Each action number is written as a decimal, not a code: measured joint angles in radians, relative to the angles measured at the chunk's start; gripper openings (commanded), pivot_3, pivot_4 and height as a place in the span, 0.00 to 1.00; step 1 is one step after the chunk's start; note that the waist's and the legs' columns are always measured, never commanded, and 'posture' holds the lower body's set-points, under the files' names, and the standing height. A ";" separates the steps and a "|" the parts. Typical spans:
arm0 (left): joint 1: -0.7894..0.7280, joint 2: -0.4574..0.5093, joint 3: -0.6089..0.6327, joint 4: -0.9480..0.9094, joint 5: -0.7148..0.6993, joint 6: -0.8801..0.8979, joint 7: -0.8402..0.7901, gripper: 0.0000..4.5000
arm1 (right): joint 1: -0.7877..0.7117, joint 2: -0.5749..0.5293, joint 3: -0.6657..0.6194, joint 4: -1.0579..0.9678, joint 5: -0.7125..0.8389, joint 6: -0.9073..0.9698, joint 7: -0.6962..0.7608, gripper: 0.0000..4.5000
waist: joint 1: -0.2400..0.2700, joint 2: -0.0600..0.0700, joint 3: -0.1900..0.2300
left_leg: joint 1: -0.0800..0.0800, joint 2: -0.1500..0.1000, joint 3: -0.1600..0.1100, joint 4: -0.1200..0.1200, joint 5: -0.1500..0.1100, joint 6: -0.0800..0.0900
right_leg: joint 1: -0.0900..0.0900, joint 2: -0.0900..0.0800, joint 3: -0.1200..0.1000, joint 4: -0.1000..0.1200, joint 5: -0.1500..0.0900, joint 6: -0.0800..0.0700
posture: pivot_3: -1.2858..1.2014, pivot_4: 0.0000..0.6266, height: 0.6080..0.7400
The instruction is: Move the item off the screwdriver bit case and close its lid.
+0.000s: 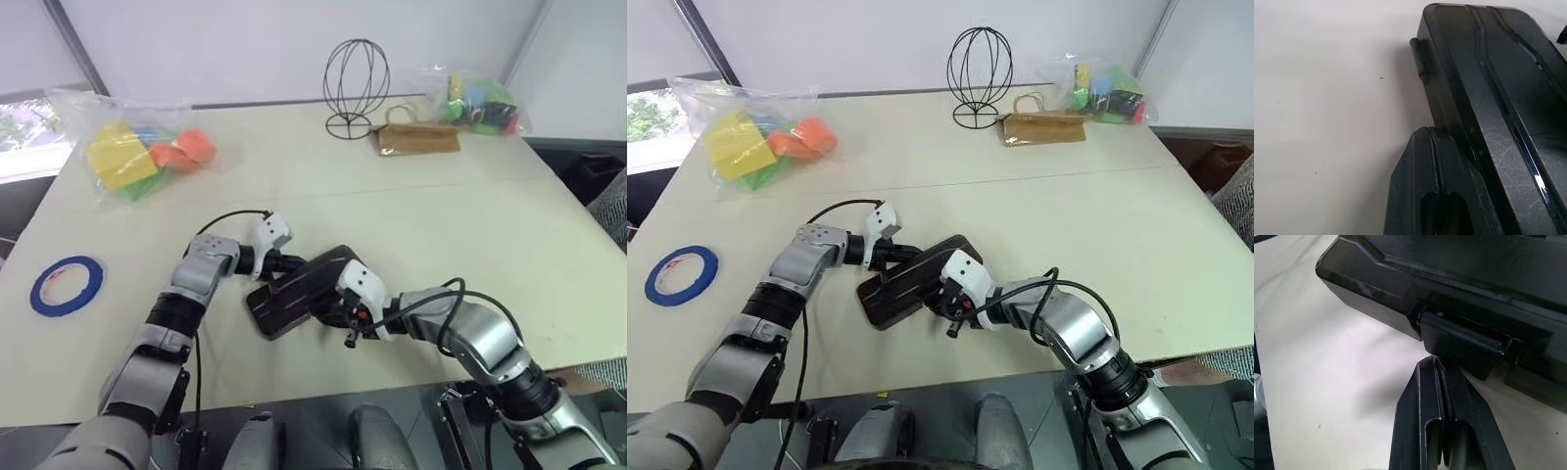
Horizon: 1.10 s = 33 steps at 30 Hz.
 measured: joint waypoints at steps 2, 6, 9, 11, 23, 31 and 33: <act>0.002 0.000 0.004 0.000 0.010 0.000 0.005 0.00 | -0.019 -0.004 0.021 0.023 -0.011 -0.021 0.012 0.01 | -0.001 0.000 -0.001 | 0.002 0.000 0.000 0.000 0.000 0.000 | 0.001 0.000 0.000 0.000 0.000 0.000 | 0.52 0.24 1.00; 0.002 0.000 0.005 0.000 0.018 -0.003 0.007 0.00 | -0.057 -0.022 0.057 0.054 -0.034 -0.057 0.059 0.01 | -0.001 0.000 -0.002 | 0.006 0.001 0.000 -0.001 0.000 0.000 | 0.005 0.001 0.000 0.000 0.000 0.000 | 0.52 0.24 1.00; 0.000 -0.002 0.005 0.002 0.022 -0.007 0.007 0.00 | -0.076 -0.038 0.080 0.075 -0.053 -0.091 0.096 0.01 | 0.000 0.000 -0.002 | 0.010 0.001 0.000 -0.003 0.000 0.001 | 0.009 0.001 0.000 -0.001 0.000 0.000 | 0.52 0.24 1.00; -0.002 -0.004 0.005 0.005 0.028 -0.013 0.007 0.00 | -0.089 -0.043 0.094 0.086 -0.069 -0.108 0.118 0.01 | 0.000 0.000 -0.002 | 0.011 0.001 0.000 -0.003 0.000 0.001 | 0.010 0.001 0.000 -0.002 0.000 0.000 | 0.52 0.24 1.00; -0.042 -0.031 0.005 0.055 0.063 -0.049 0.008 0.00 | -0.167 -0.014 0.132 0.181 -0.117 -0.131 0.220 0.01 | -0.003 -0.002 -0.003 | 0.014 0.001 -0.002 -0.004 -0.002 0.003 | 0.010 0.003 0.000 -0.002 0.000 0.000 | 0.52 0.24 1.00; -0.031 -0.031 0.019 0.042 0.064 -0.048 0.008 0.00 | -0.181 0.000 0.146 0.223 -0.120 -0.150 0.233 0.01 | -0.004 -0.006 -0.011 | 0.016 0.002 -0.006 -0.005 -0.003 0.004 | 0.010 0.004 0.001 -0.002 -0.001 -0.002 | 0.52 0.24 1.00; -0.030 -0.031 0.021 0.040 0.064 -0.047 0.008 0.00 | -0.182 0.004 0.148 0.230 -0.123 -0.156 0.233 0.01 | -0.004 -0.006 -0.014 | 0.017 0.002 -0.006 -0.005 -0.003 0.004 | 0.010 0.004 0.001 -0.002 -0.001 -0.002 | 0.52 0.24 1.00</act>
